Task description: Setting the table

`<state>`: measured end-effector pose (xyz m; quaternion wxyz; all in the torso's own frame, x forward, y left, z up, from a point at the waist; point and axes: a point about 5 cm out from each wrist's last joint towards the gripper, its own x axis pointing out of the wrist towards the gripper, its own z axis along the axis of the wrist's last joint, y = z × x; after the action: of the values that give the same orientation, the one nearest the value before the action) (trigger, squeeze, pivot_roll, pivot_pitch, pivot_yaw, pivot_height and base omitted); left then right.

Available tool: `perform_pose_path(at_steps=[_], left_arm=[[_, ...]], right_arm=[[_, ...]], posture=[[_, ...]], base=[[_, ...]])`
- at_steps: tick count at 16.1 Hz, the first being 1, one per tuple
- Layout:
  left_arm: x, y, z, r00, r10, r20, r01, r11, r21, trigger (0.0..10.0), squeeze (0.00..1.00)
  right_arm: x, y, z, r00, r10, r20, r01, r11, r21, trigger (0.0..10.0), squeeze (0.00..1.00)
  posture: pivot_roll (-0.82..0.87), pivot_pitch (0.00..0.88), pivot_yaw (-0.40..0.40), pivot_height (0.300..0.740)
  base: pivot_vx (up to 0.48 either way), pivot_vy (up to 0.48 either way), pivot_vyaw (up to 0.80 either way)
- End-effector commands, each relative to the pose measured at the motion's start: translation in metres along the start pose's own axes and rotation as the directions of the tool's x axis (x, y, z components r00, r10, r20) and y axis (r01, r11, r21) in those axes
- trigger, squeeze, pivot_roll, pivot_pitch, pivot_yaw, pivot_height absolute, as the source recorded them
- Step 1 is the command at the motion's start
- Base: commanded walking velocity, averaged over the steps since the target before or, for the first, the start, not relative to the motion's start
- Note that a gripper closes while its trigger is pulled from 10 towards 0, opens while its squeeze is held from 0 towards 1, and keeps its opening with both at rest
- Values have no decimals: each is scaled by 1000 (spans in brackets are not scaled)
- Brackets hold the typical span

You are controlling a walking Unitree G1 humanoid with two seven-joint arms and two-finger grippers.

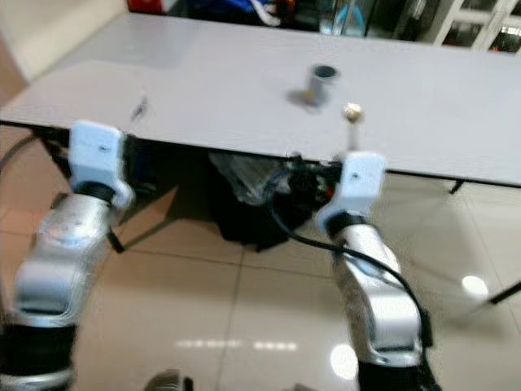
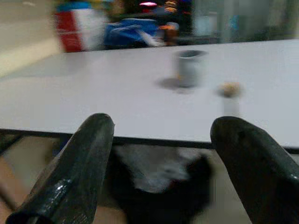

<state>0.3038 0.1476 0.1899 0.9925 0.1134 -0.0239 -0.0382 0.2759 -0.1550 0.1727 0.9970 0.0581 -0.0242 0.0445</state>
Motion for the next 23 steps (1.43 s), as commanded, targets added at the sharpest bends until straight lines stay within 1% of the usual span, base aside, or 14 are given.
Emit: perform_pose_path(at_steps=[1, 3, 4, 5, 6, 7, 8, 10, 13, 14, 15, 18, 19, 23], left_arm=[[0, 8, 5, 999, 22, 24, -22, 1000, 5, 10000, 0], [0, 10, 4, 999, 29, 21, -29, 1000, -8, 10000, 0], [2, 10, 6, 999, 33, 29, -33, 999, 5, 10000, 0], [3, 12, 10, 999, 28, 40, -27, 999, -35, 10000, 0], [3, 13, 9, 999, 31, 36, -29, 999, -40, 10000, 0], [1, 11, 9, 999, -7, 40, 8, 999, -43, 10000, 0], [-2, 10, 9, 998, -31, 46, 34, 998, -50, 10000, 0], [-4, 10, 11, 998, -46, 50, 49, 997, -62, 10000, 0], [-7, 14, 9, 998, -58, 35, 60, 997, -43, 10000, 0], [-7, 15, 9, 998, -55, 34, 56, 998, -40, 10000, 0], [-7, 20, 9, 999, -33, 36, 34, 999, -40, 10000, 0], [-7, 26, 8, 1000, -13, 28, 14, 1000, -27, 10000, 0], [-7, 26, 7, 1000, -14, 24, 14, 1000, -23, 10000, 0], [-7, 21, 4, 998, -59, 5, 59, 998, 14, 10000, 0]], right_arm=[[1, 3, 5, 1000, 8, 16, -8, 1000, 4, 10000, 0], [1, 5, 6, 1000, 23, 20, -23, 1000, -3, 10000, 0], [1, 6, 6, 999, 26, 21, -27, 1000, 1, 10000, 0], [2, 9, 3, 999, 40, 9, -40, 999, -5, 10000, 0], [3, 11, 3, 999, 48, 8, -48, 999, -6, 10000, 0], [3, 14, 3, 997, 74, 5, -74, 997, -3, 10000, 0], [3, 17, 3, 995, 98, 7, -98, 995, -26, 10000, 0], [2, 20, 5, 993, 113, 17, -112, 992, -52, 10000, 0], [5, 23, 5, 991, 131, 22, -129, 989, -74, 10000, 0], [5, 24, 5, 990, 136, 23, -134, 988, -74, 10000, 0], [6, 26, 5, 989, 143, 26, -142, 989, -45, 10000, 0], [9, 30, 5, 986, 167, 26, -166, 985, -40, 10000, 0], [10, 29, 5, 987, 158, 21, -158, 987, -30, 10000, 0], [7, 15, 3, 997, 71, 10, -71, 997, -1, 10000, 0]], posture=[[58, 80, 0, 740], [66, 82, 5, 740], [69, 77, -5, 740], [67, 80, -1, 740], [67, 80, -1, 740], [67, 80, -1, 740], [67, 80, -1, 740], [70, 75, 2, 740], [75, 82, -6, 740], [75, 82, -6, 740], [80, 76, -14, 740], [80, 78, -25, 740], [80, 80, -24, 740], [70, 88, -11, 740]], base=[[0, 0, 0], [0, 0, 0], [0, 0, 0], [0, 0, 0], [0, 0, 0], [0, 0, 0], [300, 0, 0], [480, 0, 800], [480, 0, 800], [480, 0, 800], [480, 0, 0], [480, 0, 0], [480, 0, 0], [463, 0, -773]])
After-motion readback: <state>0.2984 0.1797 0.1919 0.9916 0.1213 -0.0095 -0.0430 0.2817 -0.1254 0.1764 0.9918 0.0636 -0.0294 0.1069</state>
